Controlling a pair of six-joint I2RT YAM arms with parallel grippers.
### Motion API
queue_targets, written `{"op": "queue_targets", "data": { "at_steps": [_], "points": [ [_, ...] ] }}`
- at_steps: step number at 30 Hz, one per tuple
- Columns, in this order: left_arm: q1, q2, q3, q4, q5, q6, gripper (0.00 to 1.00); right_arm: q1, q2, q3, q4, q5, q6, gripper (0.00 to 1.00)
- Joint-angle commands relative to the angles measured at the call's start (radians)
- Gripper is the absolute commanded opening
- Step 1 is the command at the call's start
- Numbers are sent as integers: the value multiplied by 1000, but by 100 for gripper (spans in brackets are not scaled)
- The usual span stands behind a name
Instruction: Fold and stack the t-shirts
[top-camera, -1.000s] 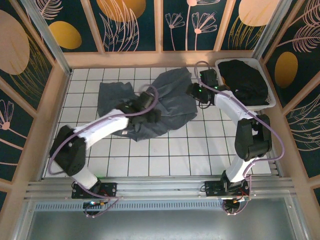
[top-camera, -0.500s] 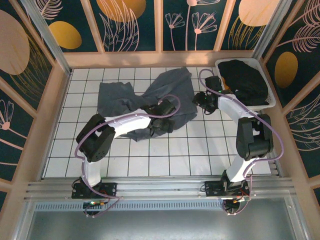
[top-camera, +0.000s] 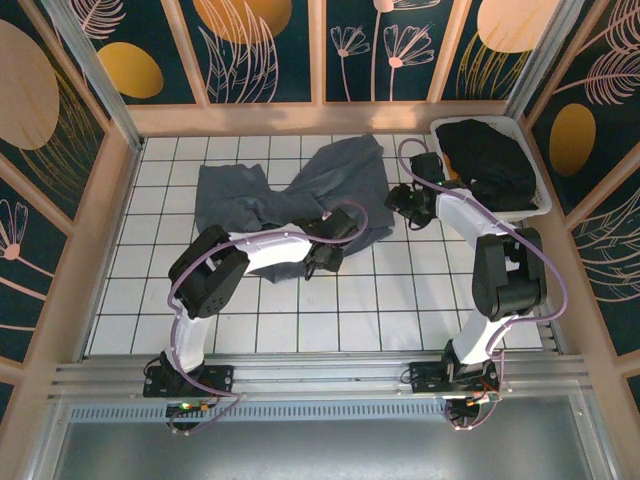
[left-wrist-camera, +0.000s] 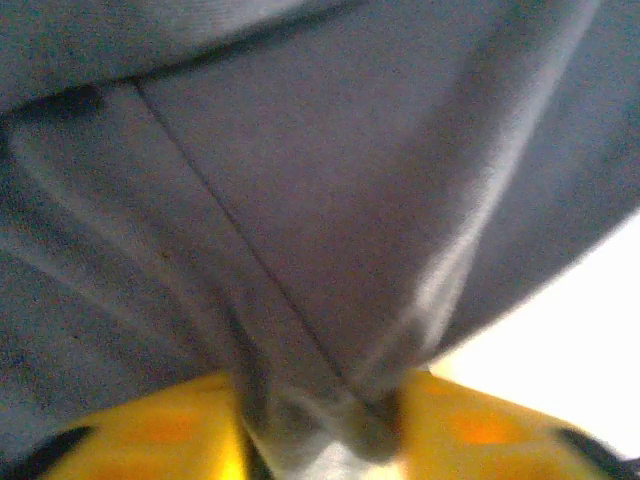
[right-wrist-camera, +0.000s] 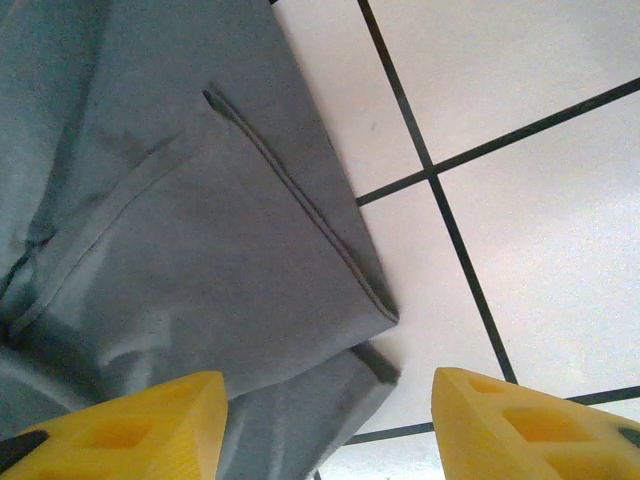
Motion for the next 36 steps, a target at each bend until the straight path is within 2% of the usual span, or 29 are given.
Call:
{"op": "queue_targets", "data": {
  "at_steps": [1, 5, 8, 13, 17, 22, 25, 29, 36],
  "points": [
    [5, -60, -85, -45, -95, -53, 0, -8, -41, -18, 1, -7, -25, 57],
    [30, -206, -222, -135, -275, -202, 0, -7, -42, -23, 14, -7, -29, 57],
    [90, -368, -360, -150, -308, -270, 0, -2, -39, -34, 32, -17, -25, 57],
    [157, -550, -504, -115, -325, -253, 0, 55, -15, -46, 50, -27, -29, 57],
    [160, -561, -512, -125, -334, -247, 0, 191, -52, -128, 111, -69, -117, 54],
    [160, -551, -519, -129, -329, -275, 0, 441, -172, -265, 177, -126, -296, 54],
    [160, -550, -526, -130, -333, -283, 0, 546, -196, -320, 167, -87, -311, 58],
    [161, -551, -532, -129, -337, -285, 0, 625, -179, -347, 171, -60, -307, 59],
    [162, -539, -536, -119, -340, -285, 0, 705, -87, -317, 173, 9, -332, 53]
  ]
}}
